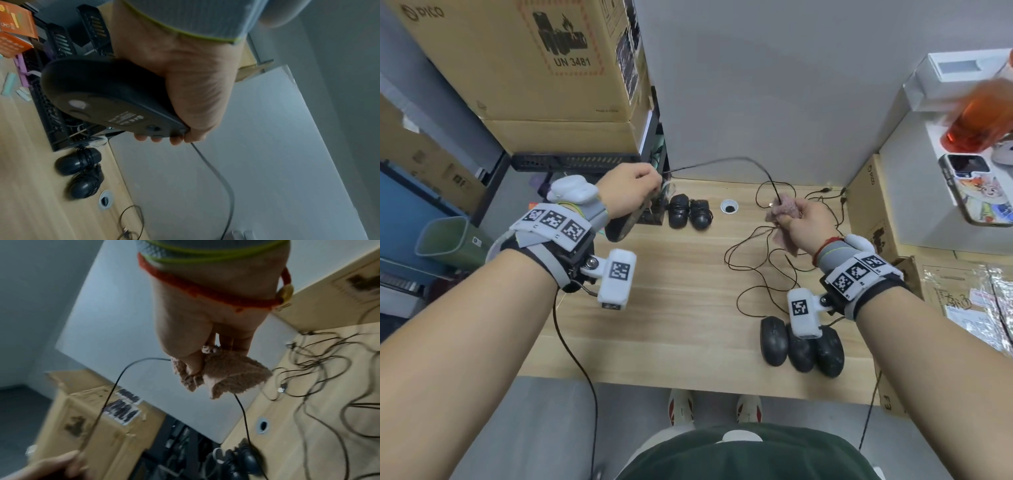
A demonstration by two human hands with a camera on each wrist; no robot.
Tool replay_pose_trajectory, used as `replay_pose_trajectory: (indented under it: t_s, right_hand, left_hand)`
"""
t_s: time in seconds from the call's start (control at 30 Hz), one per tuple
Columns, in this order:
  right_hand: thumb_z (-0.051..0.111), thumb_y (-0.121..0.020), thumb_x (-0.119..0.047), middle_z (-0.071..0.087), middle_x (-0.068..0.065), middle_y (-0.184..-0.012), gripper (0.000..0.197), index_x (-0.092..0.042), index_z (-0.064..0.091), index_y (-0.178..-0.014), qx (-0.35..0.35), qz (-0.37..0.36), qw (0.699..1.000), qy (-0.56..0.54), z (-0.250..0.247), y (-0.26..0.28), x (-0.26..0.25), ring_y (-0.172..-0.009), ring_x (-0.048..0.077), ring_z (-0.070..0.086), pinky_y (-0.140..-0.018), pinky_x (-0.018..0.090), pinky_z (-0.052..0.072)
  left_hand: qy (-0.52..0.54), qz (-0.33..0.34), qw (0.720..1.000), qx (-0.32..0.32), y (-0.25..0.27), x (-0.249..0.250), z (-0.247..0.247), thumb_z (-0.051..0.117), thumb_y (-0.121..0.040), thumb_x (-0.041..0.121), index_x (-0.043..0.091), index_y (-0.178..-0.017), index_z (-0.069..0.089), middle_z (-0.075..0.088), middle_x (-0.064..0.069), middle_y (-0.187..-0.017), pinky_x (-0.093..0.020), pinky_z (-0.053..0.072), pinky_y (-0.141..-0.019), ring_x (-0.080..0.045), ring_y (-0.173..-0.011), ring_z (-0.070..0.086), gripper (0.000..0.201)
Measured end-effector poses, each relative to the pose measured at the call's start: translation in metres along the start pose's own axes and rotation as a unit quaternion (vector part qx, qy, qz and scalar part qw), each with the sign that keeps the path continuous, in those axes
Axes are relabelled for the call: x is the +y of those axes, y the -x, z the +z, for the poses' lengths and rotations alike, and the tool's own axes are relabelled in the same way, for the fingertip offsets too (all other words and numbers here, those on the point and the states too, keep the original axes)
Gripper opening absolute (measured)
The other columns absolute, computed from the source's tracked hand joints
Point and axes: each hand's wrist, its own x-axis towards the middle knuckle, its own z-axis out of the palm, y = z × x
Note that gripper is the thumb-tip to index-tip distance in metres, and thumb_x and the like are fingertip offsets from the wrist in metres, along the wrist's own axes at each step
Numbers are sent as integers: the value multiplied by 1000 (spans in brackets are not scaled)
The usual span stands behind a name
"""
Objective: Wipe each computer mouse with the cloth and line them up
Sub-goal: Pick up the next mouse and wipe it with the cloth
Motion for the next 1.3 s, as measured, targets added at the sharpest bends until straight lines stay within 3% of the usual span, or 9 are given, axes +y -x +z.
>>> replay_pose_trajectory:
  t_s: [0.13,0.3,0.4,0.53,0.73,0.87,0.97,1.13,1.3]
  right_hand:
    - [63,-88,-13,74,24,-90,11,-17,70,-96,-45,-77,995,-52,21,9,-35,-86,46,70,-80,67,52]
    - [67,-87,-23,73,5,-72,8,-24,67,-79,-93,-158,983,24,44,21,-62,-60,10,65,-64,20,51]
    - [66,-89,-17,65,-8,-61,12,-22,64,-78,-104,-163,978,78,52,22,-59,-57,6,57,-61,24,42]
    - [67,-89,-16,59,-19,-56,31,-34,57,-65,-109,-159,976,99,53,23,-59,-61,-3,55,-62,21,39]
    - [68,-86,-24,75,1,-81,4,-25,71,-87,-121,-161,972,117,58,24,-61,-85,22,68,-82,35,53]
    - [68,-89,-25,69,-1,-73,6,-25,65,-83,-133,-179,965,136,60,26,-60,-73,14,61,-68,27,40]
    - [66,-91,-24,57,-9,-59,25,-29,54,-69,-149,-186,960,148,58,29,-58,-58,7,54,-52,17,34]
    - [69,-86,-22,63,-4,-67,16,-27,61,-72,-145,-155,966,148,58,23,-37,-68,17,57,-64,30,44]
    - [66,-86,-18,64,1,-75,17,-24,59,-72,-129,-55,972,187,46,19,2,-77,22,58,-63,27,35]
  left_hand:
    - [-27,11,999,-25,5,7,32,48,-99,49,19,-82,71,69,3,-68,-28,44,-65,-13,-61,61,41]
    - [-14,53,999,-2,12,31,57,43,-100,61,12,-89,73,68,-9,-75,-29,41,-67,-17,-69,55,59]
    - [1,71,997,12,16,36,66,47,-91,67,15,-83,72,67,-7,-74,-31,44,-70,-11,-66,52,58]
    - [0,78,997,14,19,32,67,53,-93,59,17,-81,72,66,-4,-67,-34,48,-70,-16,-65,54,47]
    - [-31,34,998,41,24,40,67,55,-97,45,28,-61,63,59,4,-59,-30,41,-61,-18,-67,55,40]
    - [-4,-28,998,58,22,44,66,52,-94,27,13,-54,45,44,0,-54,-32,30,-55,-23,-65,42,42]
    - [12,-44,998,45,20,40,64,50,-95,27,7,-65,56,51,-3,-61,-35,34,-64,-25,-72,47,36]
    - [223,-122,967,2,14,30,55,52,-96,31,0,-89,69,73,-21,-93,-39,52,-73,-31,-69,68,36]
    - [395,-156,903,-60,19,36,42,46,-105,35,12,-78,65,67,-8,-80,-27,53,-60,-27,-67,66,40]
